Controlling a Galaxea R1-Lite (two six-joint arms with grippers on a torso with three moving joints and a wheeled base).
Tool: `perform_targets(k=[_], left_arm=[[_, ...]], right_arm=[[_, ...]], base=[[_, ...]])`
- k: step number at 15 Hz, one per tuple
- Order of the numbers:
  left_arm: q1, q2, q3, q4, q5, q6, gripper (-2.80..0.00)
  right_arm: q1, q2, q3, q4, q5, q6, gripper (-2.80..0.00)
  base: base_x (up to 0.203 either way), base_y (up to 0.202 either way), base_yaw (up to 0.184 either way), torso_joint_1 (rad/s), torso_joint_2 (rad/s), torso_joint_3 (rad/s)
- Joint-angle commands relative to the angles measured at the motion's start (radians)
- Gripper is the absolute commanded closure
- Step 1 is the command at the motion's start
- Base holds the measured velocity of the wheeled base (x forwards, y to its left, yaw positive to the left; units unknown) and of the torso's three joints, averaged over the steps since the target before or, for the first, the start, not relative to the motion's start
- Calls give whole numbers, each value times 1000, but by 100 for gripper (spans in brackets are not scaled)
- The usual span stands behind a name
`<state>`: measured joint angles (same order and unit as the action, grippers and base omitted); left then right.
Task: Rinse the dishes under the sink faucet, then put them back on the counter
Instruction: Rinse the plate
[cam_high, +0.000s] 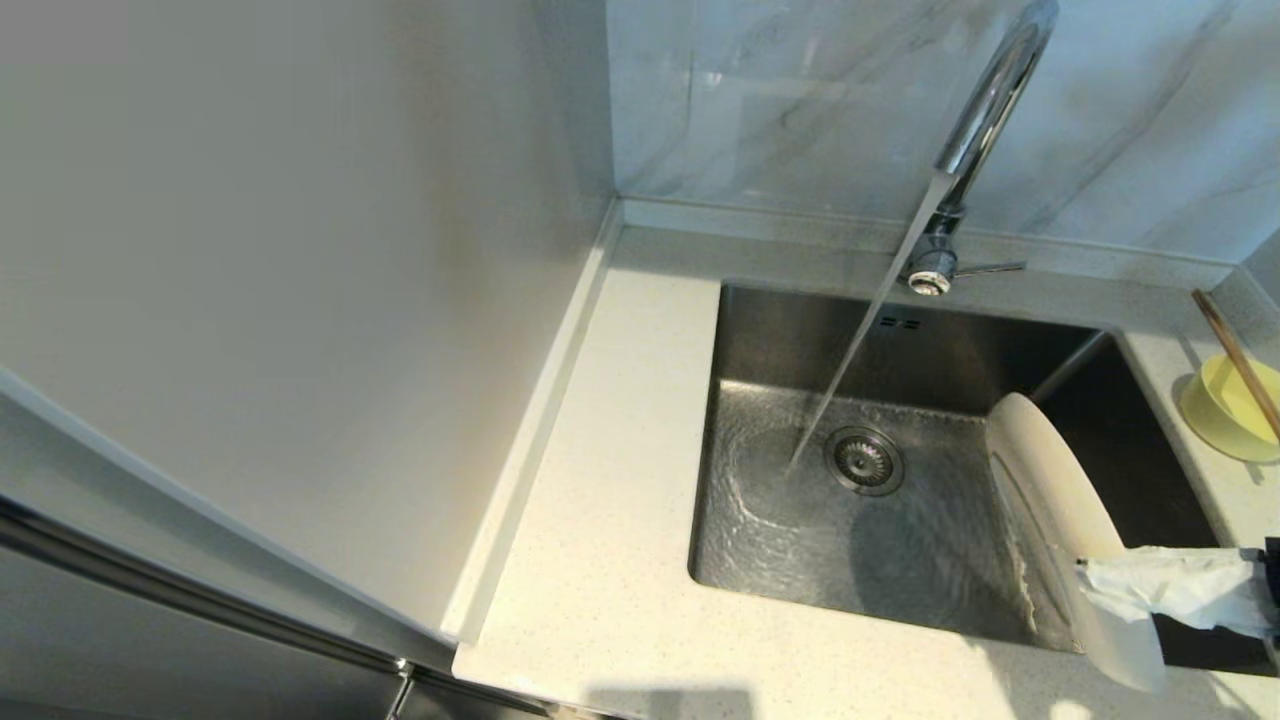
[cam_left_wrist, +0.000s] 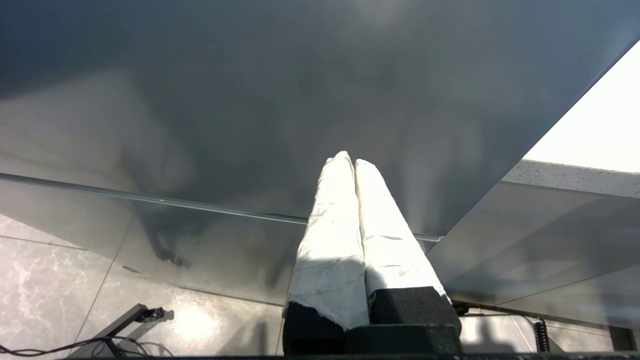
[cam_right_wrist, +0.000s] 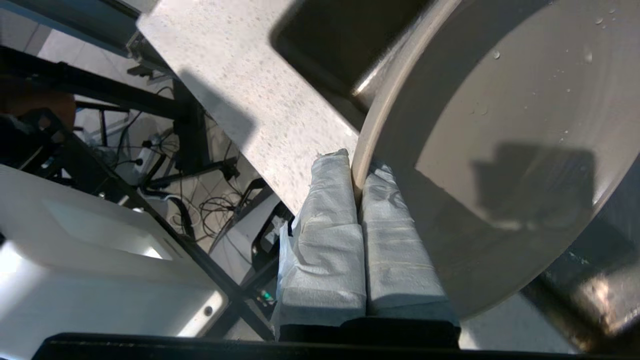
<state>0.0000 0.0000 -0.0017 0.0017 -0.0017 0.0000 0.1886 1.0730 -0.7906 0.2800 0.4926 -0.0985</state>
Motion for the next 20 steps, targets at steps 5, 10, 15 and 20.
perform_targets(k=[5,10,15,20], left_arm=[[0,0,0,0,0,0,0],[0,0,0,0,0,0,0],[0,0,0,0,0,0,0],[0,0,0,0,0,0,0]], right_arm=[[194,219,-198,-4,3,-12,0],[277,330,-328,-3,2,-102,0],[265,441,-407,-4,-93,-187,0],[225,574,-527,-21,-149,-200,0]], base=[[0,0,0,0,0,0],[0,0,0,0,0,0],[0,0,0,0,0,0],[0,0,0,0,0,0]])
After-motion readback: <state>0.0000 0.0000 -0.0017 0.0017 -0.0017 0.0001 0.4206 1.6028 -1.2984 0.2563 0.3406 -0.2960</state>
